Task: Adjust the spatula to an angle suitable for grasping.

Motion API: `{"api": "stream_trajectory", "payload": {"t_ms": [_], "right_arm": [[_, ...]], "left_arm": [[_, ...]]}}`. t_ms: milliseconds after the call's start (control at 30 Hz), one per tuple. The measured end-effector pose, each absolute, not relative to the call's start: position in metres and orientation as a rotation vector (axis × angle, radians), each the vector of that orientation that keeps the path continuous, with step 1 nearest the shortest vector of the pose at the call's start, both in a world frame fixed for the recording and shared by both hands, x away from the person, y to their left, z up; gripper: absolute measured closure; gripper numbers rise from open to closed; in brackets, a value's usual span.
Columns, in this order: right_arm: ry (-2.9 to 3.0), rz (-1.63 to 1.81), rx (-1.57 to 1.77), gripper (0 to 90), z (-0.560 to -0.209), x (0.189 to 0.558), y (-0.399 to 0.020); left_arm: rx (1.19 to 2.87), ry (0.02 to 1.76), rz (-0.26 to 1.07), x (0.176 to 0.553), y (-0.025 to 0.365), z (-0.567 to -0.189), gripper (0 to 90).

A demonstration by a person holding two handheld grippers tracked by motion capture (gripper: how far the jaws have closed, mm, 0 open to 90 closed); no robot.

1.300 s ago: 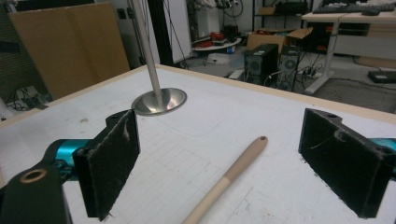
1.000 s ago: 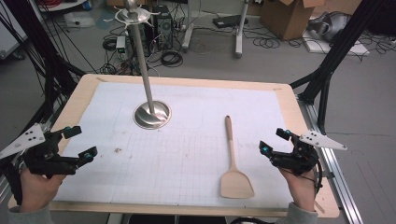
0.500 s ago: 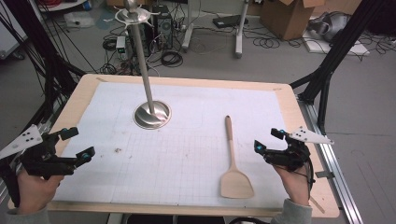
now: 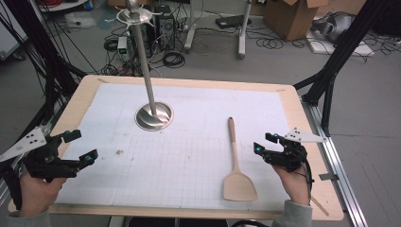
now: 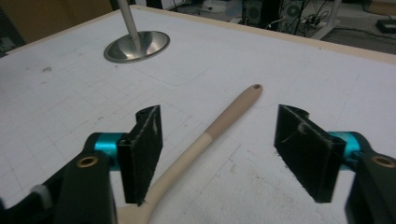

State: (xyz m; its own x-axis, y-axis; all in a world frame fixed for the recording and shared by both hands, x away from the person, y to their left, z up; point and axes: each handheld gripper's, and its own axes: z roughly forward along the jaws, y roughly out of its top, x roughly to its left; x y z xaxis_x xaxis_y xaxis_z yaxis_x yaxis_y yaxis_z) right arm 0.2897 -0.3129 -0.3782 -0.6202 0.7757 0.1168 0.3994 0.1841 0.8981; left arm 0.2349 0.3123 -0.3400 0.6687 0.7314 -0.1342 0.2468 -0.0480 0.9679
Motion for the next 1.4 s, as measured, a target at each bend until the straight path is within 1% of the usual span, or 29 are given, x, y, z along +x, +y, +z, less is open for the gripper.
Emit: {"api": "stream_trajectory", "payload": {"t_ms": [33, 67, 100, 200, 233, 333, 433, 500, 533, 567, 633, 700, 800, 833, 1133, 1167, 1200, 1233, 1400], "right_arm": [[2.101, 1.416, 1.108, 36.0, -0.378, 0.29, -0.313], [2.105, 1.419, 1.105, 38.2, -0.379, 0.291, -0.313], [2.118, 1.413, 1.116, 43.2, -0.38, 0.292, -0.311], [2.152, 1.397, 1.093, 49.5, -0.382, 0.296, -0.309], [2.152, 1.397, 1.093, 49.5, -0.382, 0.296, -0.309], [2.182, 1.374, 1.09, 55.4, -0.384, 0.301, -0.307], [2.181, 1.351, 1.098, 56.8, -0.385, 0.302, -0.306], [2.181, 1.333, 1.106, 60.8, -0.385, 0.303, -0.304], [2.181, 1.333, 1.106, 60.8, -0.385, 0.303, -0.304], [2.189, 1.322, 1.092, 64.0, -0.384, 0.305, -0.302], [2.206, 1.314, 1.074, 67.2, -0.384, 0.307, -0.301], [2.215, 1.307, 1.069, 68.5, -0.383, 0.309, -0.299], [2.232, 1.292, 1.054, 73.2, -0.381, 0.312, -0.296], [2.249, 1.287, 1.049, 77.0, -0.38, 0.315, -0.294], [2.293, 1.263, 1.047, 85.2, -0.384, 0.328, -0.291], [2.301, 1.273, 1.062, 87.7, -0.386, 0.331, -0.291], [2.301, 1.273, 1.062, 87.7, -0.386, 0.331, -0.291], [2.309, 1.264, 1.059, 89.7, -0.387, 0.333, -0.291], [2.335, 1.257, 1.063, 89.9, -0.393, 0.341, -0.288]], "left_arm": [[1.613, 0.82, 0.473, 0.235, 0.312, -0.34, 1.7], [1.612, 0.82, 0.472, 0.235, 0.312, -0.34, 1.7], [1.614, 0.82, 0.471, 0.235, 0.313, -0.341, 1.7], [1.611, 0.826, 0.471, 0.235, 0.313, -0.341, 1.7], [1.611, 0.828, 0.47, 0.235, 0.313, -0.342, 1.7], [1.616, 0.835, 0.472, 0.235, 0.314, -0.343, 1.7], [1.617, 0.839, 0.475, 0.235, 0.313, -0.343, 1.7], [1.615, 0.843, 0.479, 0.236, 0.313, -0.344, 1.7], [1.614, 0.846, 0.479, 0.236, 0.313, -0.344, 1.7], [1.618, 0.847, 0.478, 0.237, 0.314, -0.345, 1.7], [1.617, 0.851, 0.476, 0.237, 0.313, -0.345, 1.7], [1.622, 0.849, 0.473, 0.238, 0.313, -0.346, 1.7], [1.624, 0.848, 0.473, 0.238, 0.312, -0.346, 1.7], [1.625, 0.846, 0.474, 0.237, 0.312, -0.346, 1.7], [1.627, 0.851, 0.474, 0.238, 0.312, -0.346, 1.7], [1.628, 0.85, 0.475, 0.238, 0.312, -0.346, 1.7], [1.63, 0.849, 0.476, 0.238, 0.311, -0.346, 1.7], [1.633, 0.848, 0.477, 0.237, 0.311, -0.346, 1.7], [1.635, 0.848, 0.476, 0.238, 0.309, -0.347, 1.7]]}}
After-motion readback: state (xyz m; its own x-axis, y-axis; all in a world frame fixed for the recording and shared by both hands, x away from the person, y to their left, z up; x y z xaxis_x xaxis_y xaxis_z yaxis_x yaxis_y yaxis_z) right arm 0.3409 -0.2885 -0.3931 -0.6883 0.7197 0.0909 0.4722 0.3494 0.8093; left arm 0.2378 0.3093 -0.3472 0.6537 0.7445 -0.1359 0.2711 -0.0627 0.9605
